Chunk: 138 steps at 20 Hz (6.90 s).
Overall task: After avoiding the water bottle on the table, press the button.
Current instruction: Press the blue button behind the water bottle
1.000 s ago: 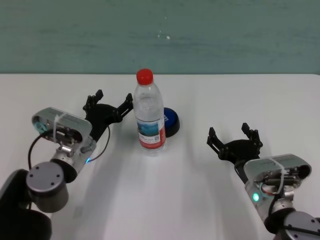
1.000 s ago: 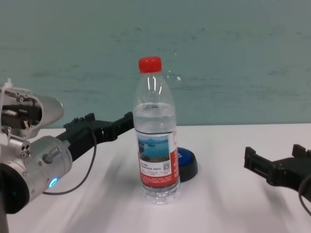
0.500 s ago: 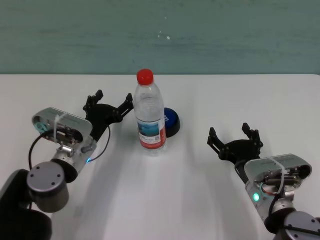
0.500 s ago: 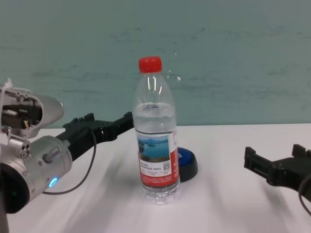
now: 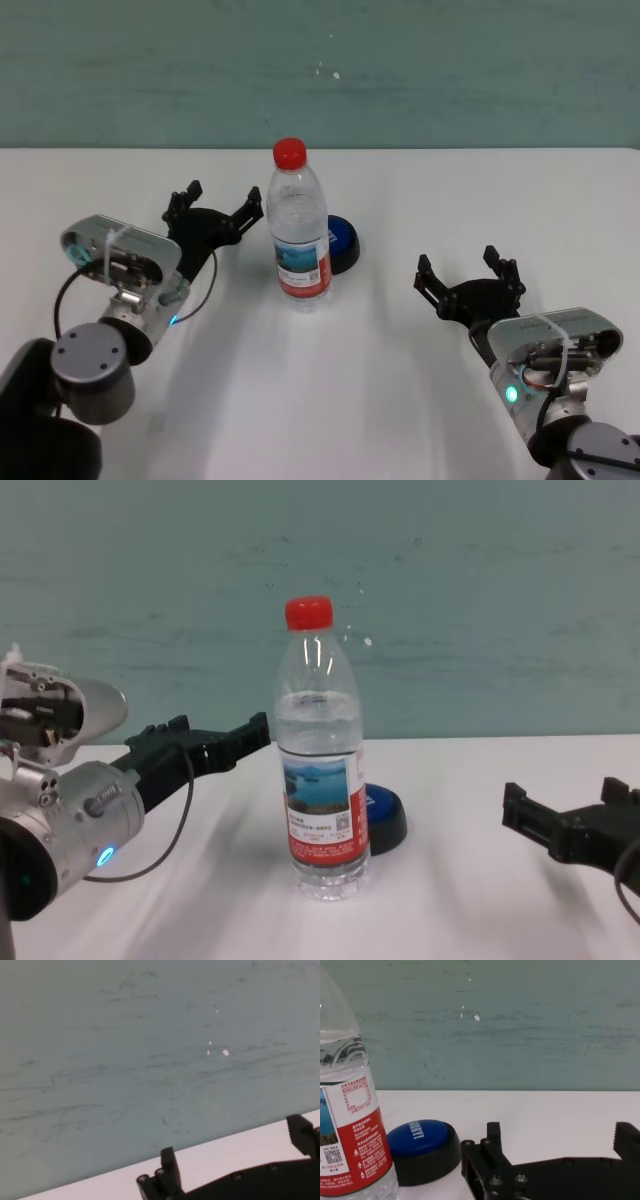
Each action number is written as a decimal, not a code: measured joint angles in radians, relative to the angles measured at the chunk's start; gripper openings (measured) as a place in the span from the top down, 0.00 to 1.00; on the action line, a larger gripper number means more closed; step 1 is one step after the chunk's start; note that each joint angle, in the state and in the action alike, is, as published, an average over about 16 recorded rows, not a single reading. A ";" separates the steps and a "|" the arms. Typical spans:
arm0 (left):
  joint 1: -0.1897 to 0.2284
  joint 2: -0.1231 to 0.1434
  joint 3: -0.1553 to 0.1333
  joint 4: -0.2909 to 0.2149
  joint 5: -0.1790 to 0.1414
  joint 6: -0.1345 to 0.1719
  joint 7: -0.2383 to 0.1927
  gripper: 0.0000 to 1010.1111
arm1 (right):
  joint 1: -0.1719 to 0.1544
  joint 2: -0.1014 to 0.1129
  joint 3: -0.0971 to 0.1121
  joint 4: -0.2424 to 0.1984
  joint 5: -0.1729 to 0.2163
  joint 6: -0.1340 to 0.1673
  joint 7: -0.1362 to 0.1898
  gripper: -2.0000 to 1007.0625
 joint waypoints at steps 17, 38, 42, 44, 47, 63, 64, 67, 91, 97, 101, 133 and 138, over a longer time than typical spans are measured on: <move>0.017 0.013 -0.029 -0.024 -0.008 0.007 0.008 0.00 | 0.000 0.000 0.000 0.000 0.000 0.000 0.000 0.00; 0.076 0.032 -0.081 -0.092 -0.021 0.023 0.024 0.00 | 0.000 0.000 0.000 0.000 0.000 0.000 0.000 0.00; 0.113 0.038 -0.100 -0.134 -0.028 0.025 0.028 0.00 | 0.000 0.000 0.000 0.000 0.000 0.000 0.000 0.00; 0.134 0.041 -0.109 -0.158 -0.032 0.025 0.029 0.00 | 0.000 0.000 0.000 0.000 0.000 0.000 0.000 0.00; 0.168 0.046 -0.122 -0.195 -0.039 0.025 0.030 0.00 | 0.000 0.000 0.000 0.000 0.000 0.000 0.000 0.00; 0.335 0.063 -0.162 -0.375 -0.088 0.037 0.009 0.00 | 0.000 0.000 0.000 0.000 0.000 0.000 0.000 0.00; 0.344 0.064 -0.161 -0.384 -0.090 0.037 0.006 0.00 | 0.000 0.000 0.000 0.000 0.000 0.000 0.000 0.00; 0.370 0.070 -0.159 -0.409 -0.098 0.034 -0.002 0.00 | 0.000 0.000 0.000 0.000 0.000 0.000 0.000 0.00; 0.469 0.087 -0.107 -0.493 -0.106 -0.011 -0.023 0.00 | 0.000 0.000 0.000 0.000 0.000 0.000 0.000 0.00; 0.470 0.086 -0.104 -0.493 -0.104 -0.008 -0.021 0.00 | 0.000 0.000 0.000 0.000 0.000 0.000 0.001 0.00; 0.470 0.085 -0.105 -0.492 -0.104 -0.008 -0.021 0.00 | 0.004 0.001 0.002 0.001 -0.001 0.005 0.008 0.00; 0.470 0.085 -0.106 -0.491 -0.104 -0.010 -0.021 0.00 | 0.212 0.043 0.094 0.116 -0.011 0.125 0.246 0.00; 0.470 0.085 -0.106 -0.491 -0.104 -0.010 -0.021 0.00 | 0.271 0.042 0.080 0.166 -0.008 0.127 0.278 0.00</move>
